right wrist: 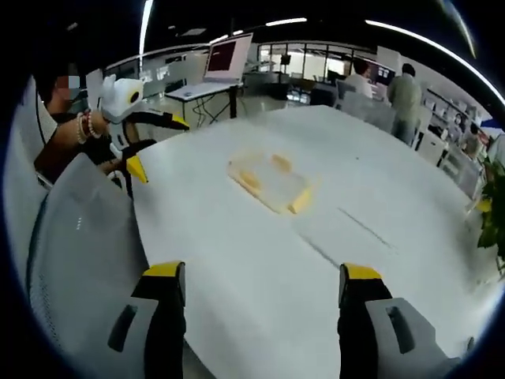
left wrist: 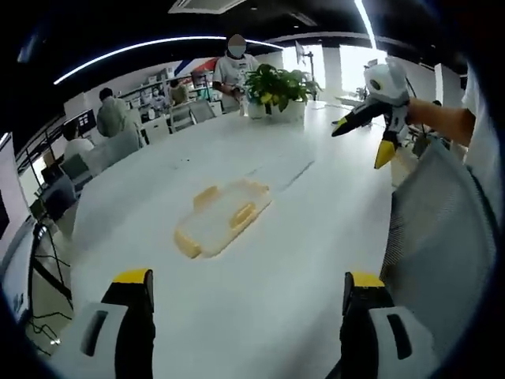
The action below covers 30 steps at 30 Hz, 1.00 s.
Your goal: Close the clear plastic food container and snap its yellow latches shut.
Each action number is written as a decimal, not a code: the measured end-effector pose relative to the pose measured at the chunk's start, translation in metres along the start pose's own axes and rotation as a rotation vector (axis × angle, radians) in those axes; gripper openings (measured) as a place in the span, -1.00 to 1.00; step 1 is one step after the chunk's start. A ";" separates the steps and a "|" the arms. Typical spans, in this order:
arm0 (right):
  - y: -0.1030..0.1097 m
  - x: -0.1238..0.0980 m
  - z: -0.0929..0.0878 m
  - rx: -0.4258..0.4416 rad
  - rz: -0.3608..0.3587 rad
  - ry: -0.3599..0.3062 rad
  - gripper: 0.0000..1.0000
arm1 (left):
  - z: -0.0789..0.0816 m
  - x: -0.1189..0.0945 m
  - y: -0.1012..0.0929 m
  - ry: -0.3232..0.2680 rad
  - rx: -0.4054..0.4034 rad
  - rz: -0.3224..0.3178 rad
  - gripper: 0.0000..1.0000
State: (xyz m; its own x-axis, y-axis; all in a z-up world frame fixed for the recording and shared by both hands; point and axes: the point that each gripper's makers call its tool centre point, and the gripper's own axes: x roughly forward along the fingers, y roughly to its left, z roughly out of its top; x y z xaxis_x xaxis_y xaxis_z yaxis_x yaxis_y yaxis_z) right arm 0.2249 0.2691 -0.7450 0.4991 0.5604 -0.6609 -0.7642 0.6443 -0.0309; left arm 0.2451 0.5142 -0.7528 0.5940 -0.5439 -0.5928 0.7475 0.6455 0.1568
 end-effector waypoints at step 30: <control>-0.031 0.041 0.045 -0.278 0.121 0.088 0.49 | -0.003 0.043 0.069 0.171 0.135 -0.145 0.85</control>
State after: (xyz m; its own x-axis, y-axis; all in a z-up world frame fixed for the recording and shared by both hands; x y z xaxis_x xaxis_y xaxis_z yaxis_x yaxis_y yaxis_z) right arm 0.2875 0.2959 -0.7372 0.3701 0.5694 -0.7340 -0.9042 0.4020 -0.1441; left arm 0.3211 0.5368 -0.7700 0.4273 -0.5196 -0.7399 0.8609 0.4839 0.1573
